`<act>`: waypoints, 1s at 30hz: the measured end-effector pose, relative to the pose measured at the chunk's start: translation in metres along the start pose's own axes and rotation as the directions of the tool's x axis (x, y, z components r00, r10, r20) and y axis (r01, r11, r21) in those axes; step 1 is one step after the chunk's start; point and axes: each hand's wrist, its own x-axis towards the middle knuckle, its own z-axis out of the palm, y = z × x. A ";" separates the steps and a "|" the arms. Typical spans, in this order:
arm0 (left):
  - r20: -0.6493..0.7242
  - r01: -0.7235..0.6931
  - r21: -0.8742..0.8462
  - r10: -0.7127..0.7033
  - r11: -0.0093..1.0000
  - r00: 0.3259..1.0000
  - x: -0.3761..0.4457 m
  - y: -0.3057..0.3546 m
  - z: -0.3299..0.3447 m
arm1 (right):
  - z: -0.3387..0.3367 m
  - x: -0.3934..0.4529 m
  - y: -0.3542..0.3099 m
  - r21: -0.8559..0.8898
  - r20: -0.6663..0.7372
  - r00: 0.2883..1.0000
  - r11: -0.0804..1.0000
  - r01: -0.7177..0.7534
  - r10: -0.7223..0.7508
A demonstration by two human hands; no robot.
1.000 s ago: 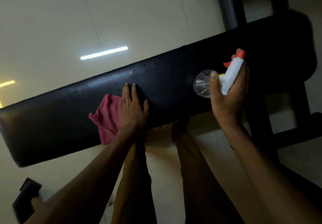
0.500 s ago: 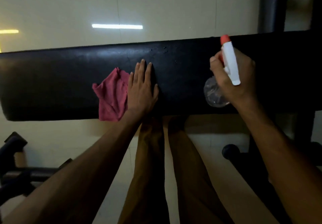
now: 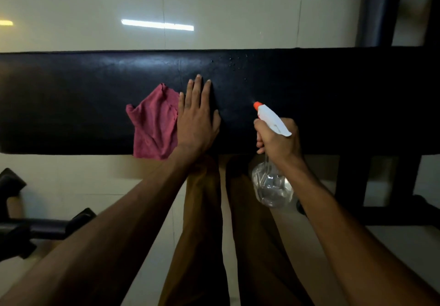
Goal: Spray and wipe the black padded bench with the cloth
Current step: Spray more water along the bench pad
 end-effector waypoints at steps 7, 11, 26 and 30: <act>0.011 0.022 -0.009 -0.022 1.000 1.000 0.000 0.003 -0.002 | -0.024 -0.004 0.009 0.246 0.081 0.994 0.964 -0.097 0.080; -0.005 0.024 0.022 -0.023 0.999 1.000 0.002 0.010 0.000 | -0.041 -0.007 0.014 0.321 0.009 0.991 0.938 -0.130 0.134; 0.162 -0.298 0.088 0.281 0.951 0.946 0.022 0.095 0.023 | -0.102 -0.024 0.058 0.415 -0.098 0.958 0.886 -0.207 0.270; 0.182 -0.319 0.133 0.293 0.938 0.939 0.022 0.106 0.027 | -0.116 -0.022 0.061 0.440 -0.113 0.958 0.878 -0.190 0.264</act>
